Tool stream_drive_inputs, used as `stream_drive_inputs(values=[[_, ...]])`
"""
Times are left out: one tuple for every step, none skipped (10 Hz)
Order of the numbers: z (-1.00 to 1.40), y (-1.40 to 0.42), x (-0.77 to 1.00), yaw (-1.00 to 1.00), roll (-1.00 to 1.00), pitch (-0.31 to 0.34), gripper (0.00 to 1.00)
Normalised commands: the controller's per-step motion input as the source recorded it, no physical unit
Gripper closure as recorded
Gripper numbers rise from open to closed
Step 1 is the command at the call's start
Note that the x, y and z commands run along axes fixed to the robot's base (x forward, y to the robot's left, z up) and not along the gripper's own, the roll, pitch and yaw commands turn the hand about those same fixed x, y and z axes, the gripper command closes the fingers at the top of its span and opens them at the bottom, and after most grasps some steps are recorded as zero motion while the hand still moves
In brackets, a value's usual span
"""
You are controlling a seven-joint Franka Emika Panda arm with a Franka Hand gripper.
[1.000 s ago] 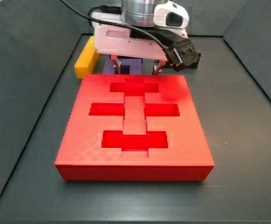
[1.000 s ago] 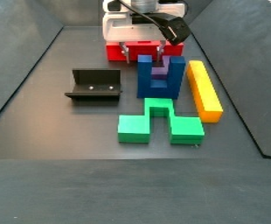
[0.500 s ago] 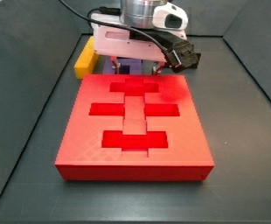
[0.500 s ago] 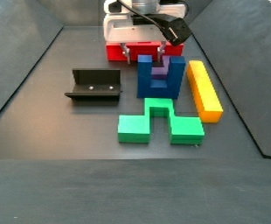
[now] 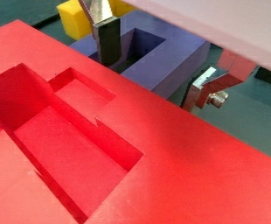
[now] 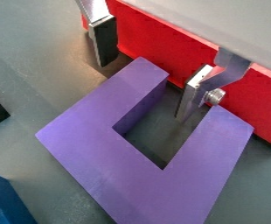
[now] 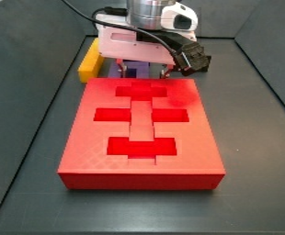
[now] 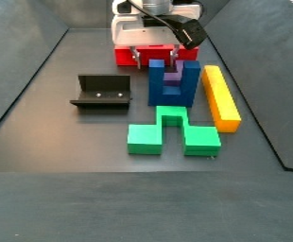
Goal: Pick up the purple object. Move up. Place the purple object on the fixture. Regrasp the purple object. Move to above the board. Insert the purple object.
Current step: Pick up the purple object.
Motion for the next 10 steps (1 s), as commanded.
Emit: stream_drive_inputs(values=[[0.0, 0.0, 0.0, 0.0, -0.02, 0.0, 0.0], [0.0, 0.0, 0.0, 0.0, -0.01, 0.0, 0.0], [0.0, 0.0, 0.0, 0.0, 0.0, 0.0, 0.0], [0.0, 0.0, 0.0, 0.0, 0.0, 0.0, 1.0], [0.0, 0.0, 0.0, 0.0, 0.0, 0.0, 1.0], [0.0, 0.0, 0.0, 0.0, 0.0, 0.0, 1.0], [0.0, 0.0, 0.0, 0.0, 0.0, 0.0, 1.0], [0.0, 0.0, 0.0, 0.0, 0.0, 0.0, 1.0], [0.0, 0.0, 0.0, 0.0, 0.0, 0.0, 1.0], [0.0, 0.0, 0.0, 0.0, 0.0, 0.0, 1.0]])
